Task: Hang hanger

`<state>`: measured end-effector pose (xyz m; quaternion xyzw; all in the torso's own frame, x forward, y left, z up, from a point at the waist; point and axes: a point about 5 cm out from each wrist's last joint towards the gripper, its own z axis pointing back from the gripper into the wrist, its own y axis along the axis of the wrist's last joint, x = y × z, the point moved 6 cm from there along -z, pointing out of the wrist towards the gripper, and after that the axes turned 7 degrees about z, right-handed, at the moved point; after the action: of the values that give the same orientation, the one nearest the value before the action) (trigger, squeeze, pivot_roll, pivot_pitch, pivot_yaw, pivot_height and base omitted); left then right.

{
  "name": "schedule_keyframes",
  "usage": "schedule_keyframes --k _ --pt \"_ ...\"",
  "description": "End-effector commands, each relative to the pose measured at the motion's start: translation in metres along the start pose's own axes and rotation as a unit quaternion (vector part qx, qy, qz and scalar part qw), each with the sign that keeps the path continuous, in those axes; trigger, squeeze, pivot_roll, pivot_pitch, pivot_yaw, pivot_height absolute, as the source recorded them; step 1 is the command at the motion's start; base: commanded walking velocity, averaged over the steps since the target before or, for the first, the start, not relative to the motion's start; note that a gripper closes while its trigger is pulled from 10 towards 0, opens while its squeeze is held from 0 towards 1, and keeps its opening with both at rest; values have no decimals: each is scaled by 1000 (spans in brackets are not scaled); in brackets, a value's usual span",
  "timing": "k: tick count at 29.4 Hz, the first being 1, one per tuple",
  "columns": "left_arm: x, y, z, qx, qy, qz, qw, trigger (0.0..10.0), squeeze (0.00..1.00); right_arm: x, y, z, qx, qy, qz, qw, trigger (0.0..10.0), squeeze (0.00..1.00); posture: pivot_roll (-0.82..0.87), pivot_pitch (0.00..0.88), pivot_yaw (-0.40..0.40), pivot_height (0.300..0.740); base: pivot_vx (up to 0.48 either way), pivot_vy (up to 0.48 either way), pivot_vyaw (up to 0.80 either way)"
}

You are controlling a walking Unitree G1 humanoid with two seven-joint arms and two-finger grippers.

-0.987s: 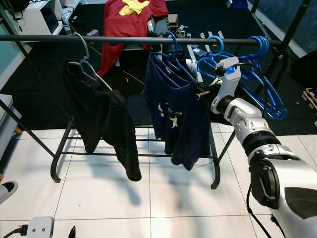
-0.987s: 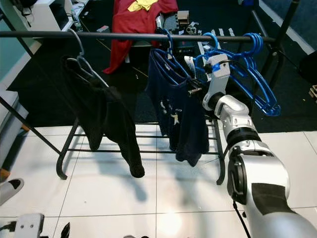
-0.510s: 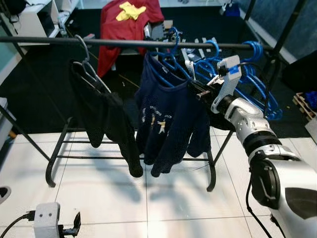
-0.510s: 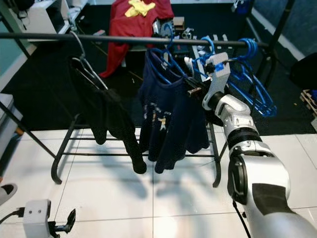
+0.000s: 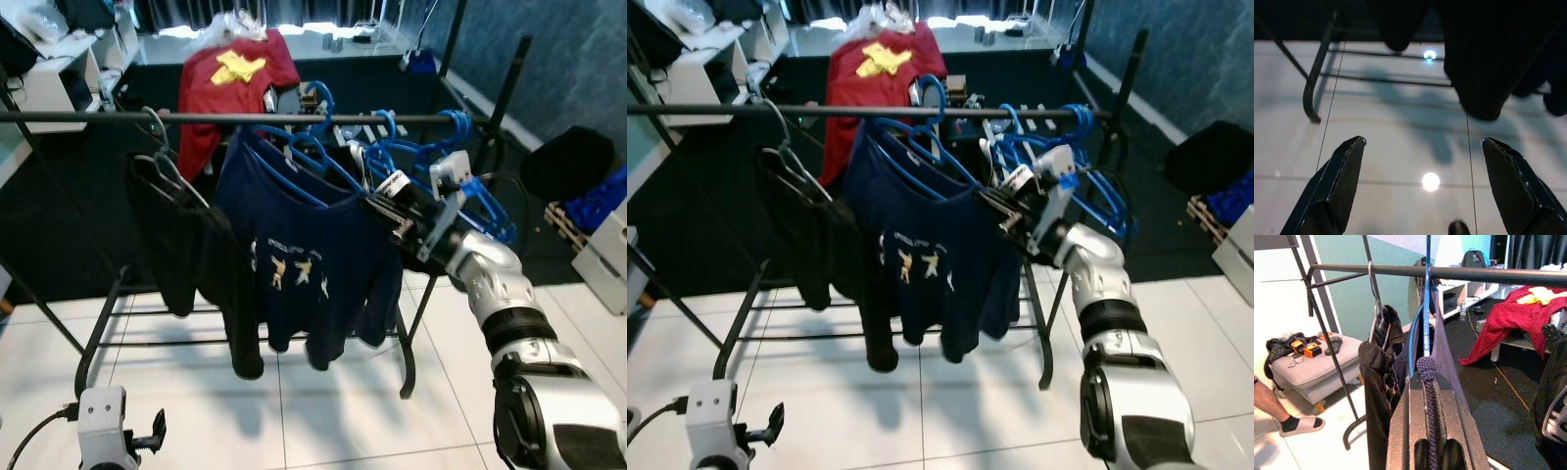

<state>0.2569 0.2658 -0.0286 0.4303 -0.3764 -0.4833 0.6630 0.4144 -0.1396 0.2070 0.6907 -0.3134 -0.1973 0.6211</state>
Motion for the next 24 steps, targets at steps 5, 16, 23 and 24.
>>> schedule_keyframes --k 5,16,23,24 --pt "-12 5 -6 0 16 9 1000 10000 0 -1 -7 12 -23 8 21 999 0 0 -55 0 14 740 0 0 0" --pt "-8 50 -26 45 -18 1 999 10000 0 -33 -8 58 -98 133 46 985 0 0 -70 0 21 740 -322 0 0" --pt "17 83 -31 80 -87 -12 993 10000 0 -43 27 61 -52 174 52 982 0 0 -62 0 19 740 -373 0 0" --pt "22 92 -31 89 -102 -12 991 10000 0 -44 39 62 -38 182 52 981 0 0 -61 0 16 740 -375 0 0"
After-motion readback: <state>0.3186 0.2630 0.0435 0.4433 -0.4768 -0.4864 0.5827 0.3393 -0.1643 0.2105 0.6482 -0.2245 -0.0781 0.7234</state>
